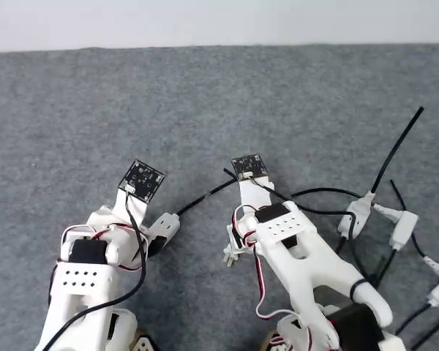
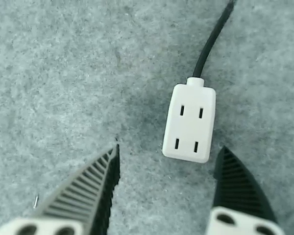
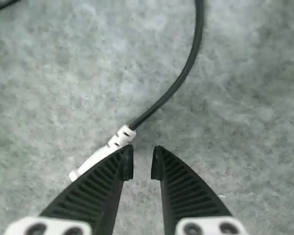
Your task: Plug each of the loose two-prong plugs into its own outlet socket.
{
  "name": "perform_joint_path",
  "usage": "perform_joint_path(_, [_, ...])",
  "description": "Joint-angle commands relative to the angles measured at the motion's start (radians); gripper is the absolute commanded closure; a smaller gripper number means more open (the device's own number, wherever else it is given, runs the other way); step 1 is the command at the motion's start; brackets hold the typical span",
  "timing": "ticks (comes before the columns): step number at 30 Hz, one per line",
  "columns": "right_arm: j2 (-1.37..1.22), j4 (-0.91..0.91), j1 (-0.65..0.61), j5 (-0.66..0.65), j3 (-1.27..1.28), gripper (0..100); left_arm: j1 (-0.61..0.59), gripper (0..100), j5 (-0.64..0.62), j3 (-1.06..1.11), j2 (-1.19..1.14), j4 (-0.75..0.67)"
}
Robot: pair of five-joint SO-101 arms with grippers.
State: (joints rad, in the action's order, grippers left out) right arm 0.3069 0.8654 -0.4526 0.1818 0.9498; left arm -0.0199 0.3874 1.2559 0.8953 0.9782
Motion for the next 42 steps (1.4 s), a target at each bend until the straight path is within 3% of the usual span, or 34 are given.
perform_joint_path(1, [0.07, 0.002, -0.001, 0.06, -0.068, 92.9, -0.003, 71, -0.006, -0.005, 0.015, -0.026])
perform_joint_path(9, [-0.039, -0.054, -0.016, 0.089, -0.087, 92.9, -0.003, 71, -0.005, -0.001, 0.015, -0.028])
perform_joint_path(20, [-0.205, 0.077, -0.097, 0.083, -0.242, 92.4, -0.003, 71, -0.005, 0.001, 0.015, -0.028])
perform_joint_path(25, [-0.205, 0.11, -0.171, 0.083, -0.245, 80.2, -0.003, 71, -0.005, 0.001, 0.015, -0.028])
perform_joint_path(31, [-0.205, 0.107, -0.173, 0.081, -0.245, 91.7, -0.003, 71, -0.003, 0.001, 0.015, -0.028])
perform_joint_path(39, [-0.205, 0.111, -0.176, 0.048, -0.245, 92.8, -0.003, 71, -0.003, 0.001, 0.015, -0.028])
perform_joint_path(42, [-0.205, 0.111, -0.176, 0.009, -0.245, 98.5, -0.003, 71, -0.003, 0.002, 0.015, -0.028])
